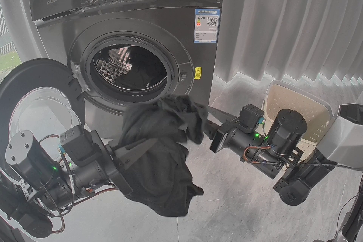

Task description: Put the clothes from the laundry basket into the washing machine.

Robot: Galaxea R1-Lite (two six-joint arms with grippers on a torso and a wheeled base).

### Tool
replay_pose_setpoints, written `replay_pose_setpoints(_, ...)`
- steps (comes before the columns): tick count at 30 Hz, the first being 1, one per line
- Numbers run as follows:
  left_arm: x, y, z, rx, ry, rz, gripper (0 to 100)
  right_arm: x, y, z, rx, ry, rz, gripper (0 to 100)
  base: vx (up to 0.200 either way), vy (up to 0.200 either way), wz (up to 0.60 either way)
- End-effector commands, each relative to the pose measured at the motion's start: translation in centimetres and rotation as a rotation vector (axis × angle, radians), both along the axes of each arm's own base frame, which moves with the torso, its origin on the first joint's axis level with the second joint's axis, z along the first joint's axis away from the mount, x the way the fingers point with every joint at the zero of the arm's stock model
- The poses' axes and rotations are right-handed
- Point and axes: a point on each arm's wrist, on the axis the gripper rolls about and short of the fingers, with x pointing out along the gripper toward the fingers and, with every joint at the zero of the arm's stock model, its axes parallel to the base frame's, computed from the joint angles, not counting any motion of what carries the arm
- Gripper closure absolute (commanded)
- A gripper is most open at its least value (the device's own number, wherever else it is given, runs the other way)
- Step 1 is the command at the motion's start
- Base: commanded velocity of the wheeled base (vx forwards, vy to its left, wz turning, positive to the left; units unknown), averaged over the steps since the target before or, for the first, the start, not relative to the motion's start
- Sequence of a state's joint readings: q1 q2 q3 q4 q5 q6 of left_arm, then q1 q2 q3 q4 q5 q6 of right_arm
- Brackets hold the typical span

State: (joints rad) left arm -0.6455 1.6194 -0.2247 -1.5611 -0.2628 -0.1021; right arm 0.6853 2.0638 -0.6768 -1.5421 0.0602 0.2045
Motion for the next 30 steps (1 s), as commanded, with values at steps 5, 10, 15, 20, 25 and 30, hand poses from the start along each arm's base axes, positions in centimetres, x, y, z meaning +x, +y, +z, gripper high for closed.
replay_pose_setpoints(5, 0.8, 0.3, 0.4, -0.046, 0.03, 0.024, 100, -0.8, -0.8, -1.8, -0.046, 0.067, 0.016, 0, 0.0, 0.0, 0.0)
replay_pose_setpoints(10, 1.0, 0.5, 0.4, -0.054, 0.039, 0.034, 100, -1.3, -1.3, -2.0, -0.061, 0.086, 0.016, 0, 0.0, 0.0, 0.0)
replay_pose_setpoints(15, 1.1, 0.5, 0.4, -0.054, 0.039, 0.036, 100, -1.8, -1.3, -2.1, -0.067, 0.091, 0.034, 0, 0.0, 0.0, 0.0)
replay_pose_setpoints(20, 1.4, 0.6, 0.3, -0.05, 0.043, 0.049, 100, -2.7, -1.4, -2.8, -0.103, 0.114, 0.099, 0, 0.0, 0.0, 0.0)
replay_pose_setpoints(25, 1.9, 0.6, -0.2, -0.033, 0.057, 0.064, 100, -4.3, -1.4, -1.7, -0.11, 0.075, 0.223, 0, 0.0, 0.0, 0.0)
replay_pose_setpoints(30, 1.9, 0.6, -0.3, -0.034, 0.06, 0.062, 100, -5.4, -0.7, -1.4, -0.124, 0.049, 0.327, 0, 0.0, 0.0, 0.0)
